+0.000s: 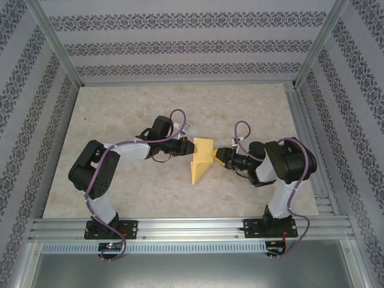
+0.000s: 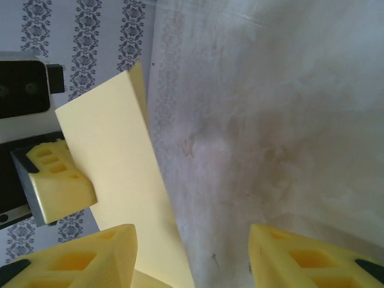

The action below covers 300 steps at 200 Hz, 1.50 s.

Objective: Fold a paper plane with a square sheet of paper (fold left side to right side)
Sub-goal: Pick up the paper from the center of the table, then place the paper at the center of the table.

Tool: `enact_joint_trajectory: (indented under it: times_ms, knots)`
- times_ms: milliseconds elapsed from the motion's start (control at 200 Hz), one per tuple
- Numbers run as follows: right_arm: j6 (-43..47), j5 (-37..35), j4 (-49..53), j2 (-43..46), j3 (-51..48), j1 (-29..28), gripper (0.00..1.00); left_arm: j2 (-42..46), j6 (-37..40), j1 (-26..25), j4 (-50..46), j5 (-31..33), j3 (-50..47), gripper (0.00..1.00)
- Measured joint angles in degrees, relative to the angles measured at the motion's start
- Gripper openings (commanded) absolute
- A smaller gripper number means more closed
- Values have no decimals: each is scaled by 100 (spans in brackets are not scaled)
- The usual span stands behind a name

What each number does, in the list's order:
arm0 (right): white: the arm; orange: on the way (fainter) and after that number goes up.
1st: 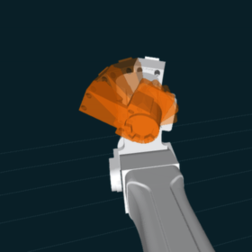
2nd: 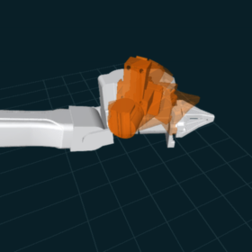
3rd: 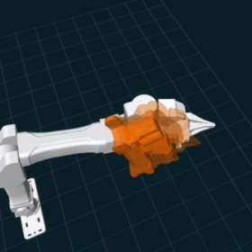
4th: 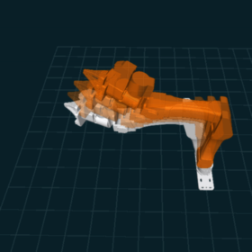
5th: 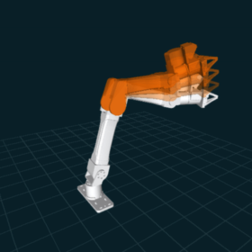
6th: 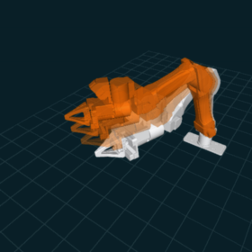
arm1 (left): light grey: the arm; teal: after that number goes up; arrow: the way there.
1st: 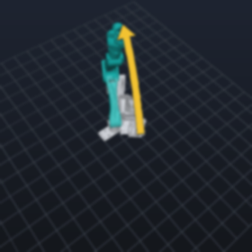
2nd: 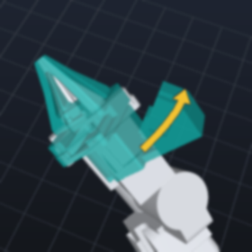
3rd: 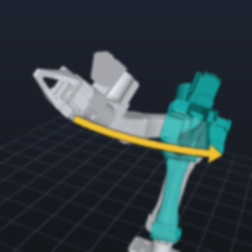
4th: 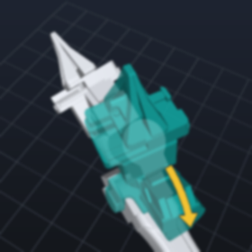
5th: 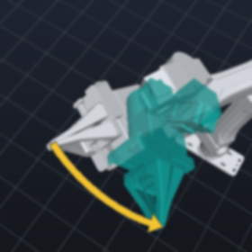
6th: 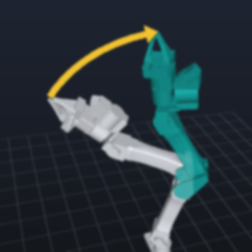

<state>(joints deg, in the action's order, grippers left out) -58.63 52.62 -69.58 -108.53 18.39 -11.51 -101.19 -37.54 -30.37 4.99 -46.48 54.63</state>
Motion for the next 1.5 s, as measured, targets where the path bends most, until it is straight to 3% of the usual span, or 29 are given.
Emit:
enact_joint_trajectory:
  times_ms: [505,709,774,979,1104,1144,1379,1499]
  knots:
    - [-323,0,-632,-92,284,-125,37,2,-61,0,17,-105,-28,0]
    - [-317,-2,-629,-92,284,-127,18,0,-70,0,20,-105,-33,4]
    - [-313,-4,-614,-92,282,-127,11,-4,-74,0,20,-105,-39,9]
    - [-149,-83,-284,-31,229,-144,0,7,-24,0,-46,-11,-50,46]
    - [61,-262,219,181,190,-284,0,306,227,48,-621,389,-48,71]
    - [144,-337,407,282,186,-343,0,505,363,81,-890,584,-46,75]
    - [326,-1034,1552,1016,186,-682,0,1934,1156,94,-2446,2225,142,73]
    - [297,-1493,2271,1460,186,-841,0,2439,1423,-385,-2894,3023,168,71]
